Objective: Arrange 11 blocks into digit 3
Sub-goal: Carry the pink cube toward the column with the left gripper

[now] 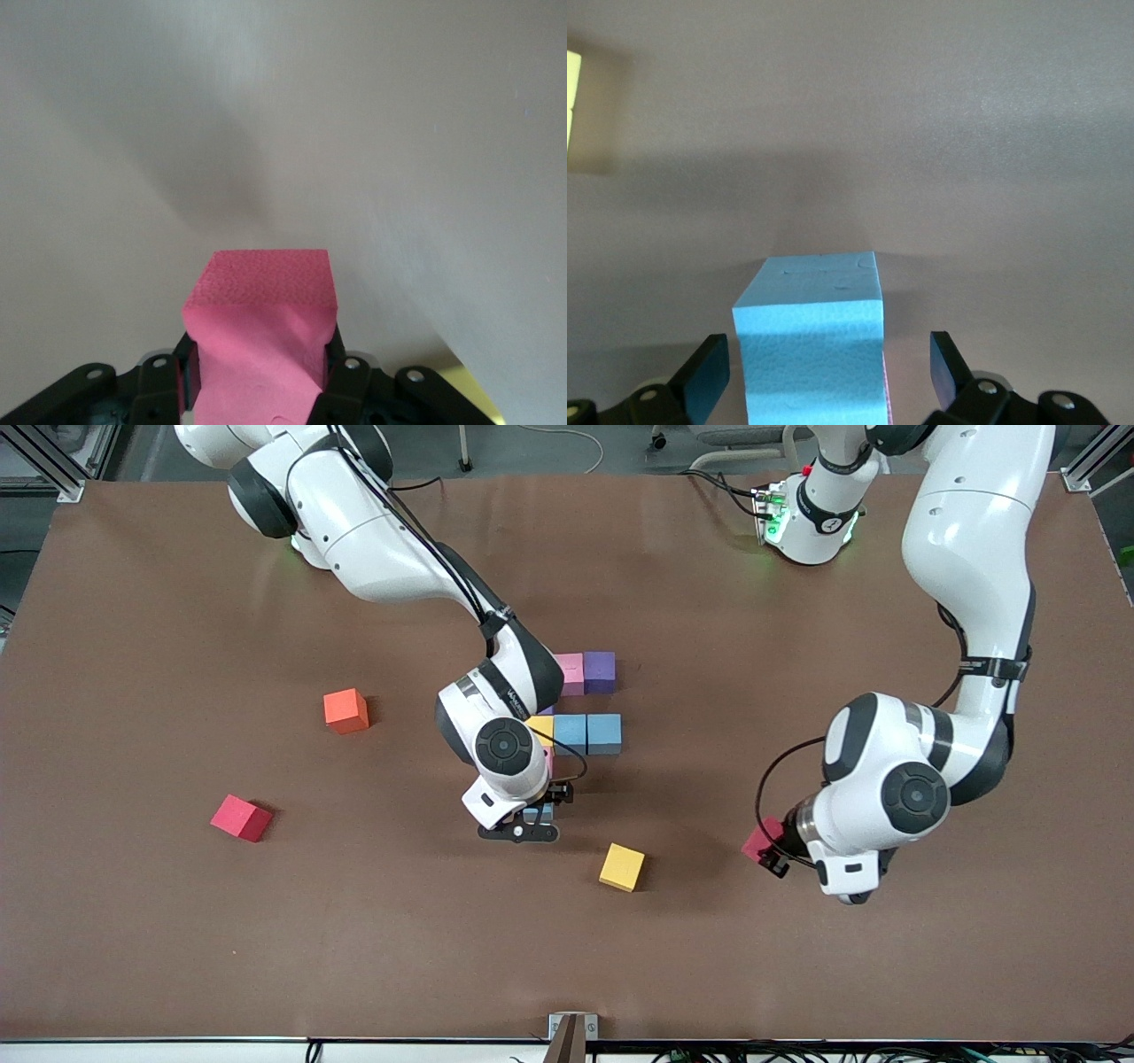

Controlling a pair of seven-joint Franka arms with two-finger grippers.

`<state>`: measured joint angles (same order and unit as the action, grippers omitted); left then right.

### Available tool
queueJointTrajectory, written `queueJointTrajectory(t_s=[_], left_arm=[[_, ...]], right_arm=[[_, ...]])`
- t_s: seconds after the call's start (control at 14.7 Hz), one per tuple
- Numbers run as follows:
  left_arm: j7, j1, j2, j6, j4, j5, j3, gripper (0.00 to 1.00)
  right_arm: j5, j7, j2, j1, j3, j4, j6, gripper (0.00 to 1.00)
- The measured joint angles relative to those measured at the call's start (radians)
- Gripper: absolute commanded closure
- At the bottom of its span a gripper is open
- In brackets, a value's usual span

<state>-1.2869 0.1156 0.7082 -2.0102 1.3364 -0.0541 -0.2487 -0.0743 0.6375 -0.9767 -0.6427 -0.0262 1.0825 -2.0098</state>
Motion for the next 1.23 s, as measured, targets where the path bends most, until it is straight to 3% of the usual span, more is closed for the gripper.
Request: queueJointTrajectory(t_s=[0.34,0.68,1.23], left_arm=[[-0.253,0.029,-0.004,0.014,0.000,0.000,-0.082,0.64],[-0.456,0.141,-0.006,0.014,0.000,0.000,-0.085,0.64],[-0.656,0.201,0.000,-0.012,0.007,0.000,-0.075,0.65]], right_arm=[[0.000,-0.009,0.000,0.002,-0.004,0.000,0.005,0.00],[0.000,-0.014,0.000,0.002,-0.005,0.000,0.006,0.00],[0.000,-0.038,0.000,0.003,-0.007,0.001,0.013,0.00]])
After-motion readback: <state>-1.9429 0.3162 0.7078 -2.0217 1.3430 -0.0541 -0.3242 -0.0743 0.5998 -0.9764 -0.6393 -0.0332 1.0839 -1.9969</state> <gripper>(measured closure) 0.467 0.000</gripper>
